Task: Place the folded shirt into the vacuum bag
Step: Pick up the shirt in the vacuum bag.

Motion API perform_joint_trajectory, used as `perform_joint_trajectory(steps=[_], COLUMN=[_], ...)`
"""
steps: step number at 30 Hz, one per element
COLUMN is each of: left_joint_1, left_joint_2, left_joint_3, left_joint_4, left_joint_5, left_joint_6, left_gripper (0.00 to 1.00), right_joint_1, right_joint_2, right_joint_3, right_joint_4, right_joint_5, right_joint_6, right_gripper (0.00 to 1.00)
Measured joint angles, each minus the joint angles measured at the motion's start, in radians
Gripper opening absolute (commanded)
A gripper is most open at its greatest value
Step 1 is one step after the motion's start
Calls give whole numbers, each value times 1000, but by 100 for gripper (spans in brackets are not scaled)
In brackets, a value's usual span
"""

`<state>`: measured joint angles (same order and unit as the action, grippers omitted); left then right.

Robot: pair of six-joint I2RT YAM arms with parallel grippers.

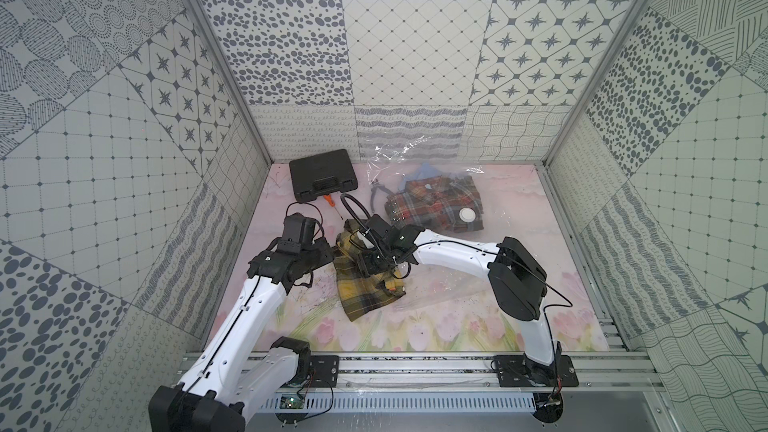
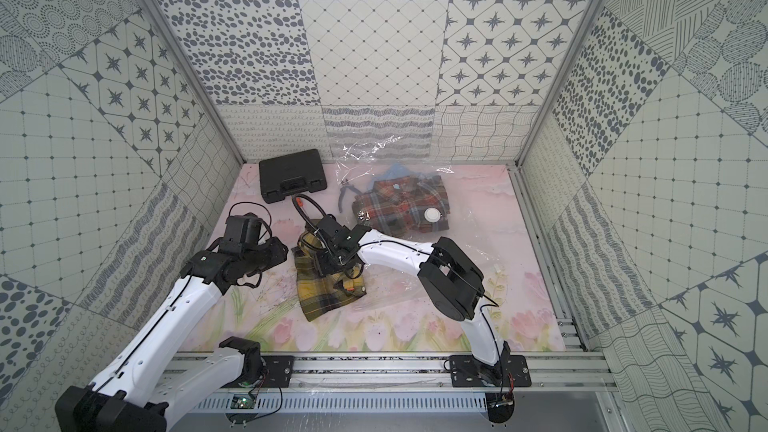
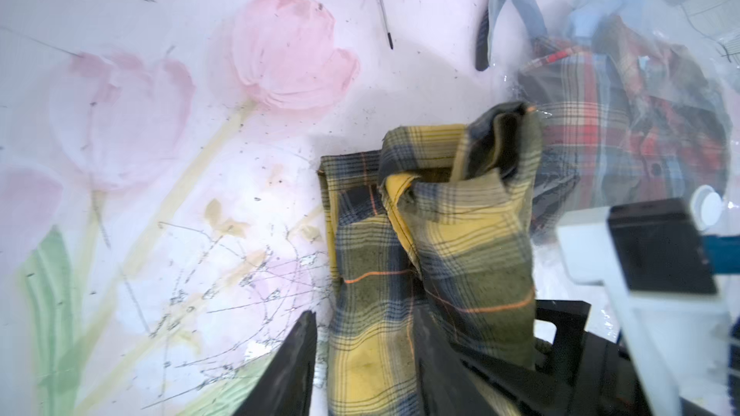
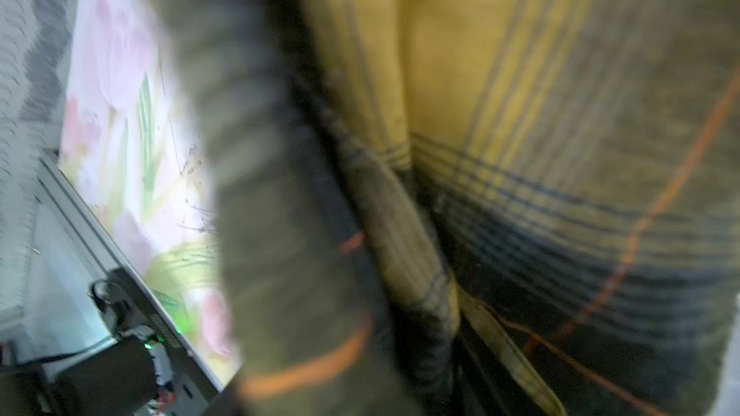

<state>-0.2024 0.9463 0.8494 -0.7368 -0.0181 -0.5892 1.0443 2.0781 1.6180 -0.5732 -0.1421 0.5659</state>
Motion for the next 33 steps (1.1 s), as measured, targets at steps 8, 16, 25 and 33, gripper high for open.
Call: perform_joint_trajectory(steps=[8,16,25,33], left_joint_1=[71,127,166,175], left_joint_2=[-35,-47,-57,-58], left_joint_3=[113,224,295,306], left_joint_4=[-117,-184,-228,-236], left_joint_5=[-43,-75,-86,-70], left_joint_6=[53,100,140,154], left_gripper=[42,42,42,42], right_joint_1=[100,162,188,120], right_joint_2=[21,157,275,169], right_joint_3=[-8,158,335,216], right_joint_4=[13,-154,-351,-248], right_joint_5=[128,303,457,292], right_joint_6=[-108,-188,-246,-240], right_gripper=[98,95,25,0])
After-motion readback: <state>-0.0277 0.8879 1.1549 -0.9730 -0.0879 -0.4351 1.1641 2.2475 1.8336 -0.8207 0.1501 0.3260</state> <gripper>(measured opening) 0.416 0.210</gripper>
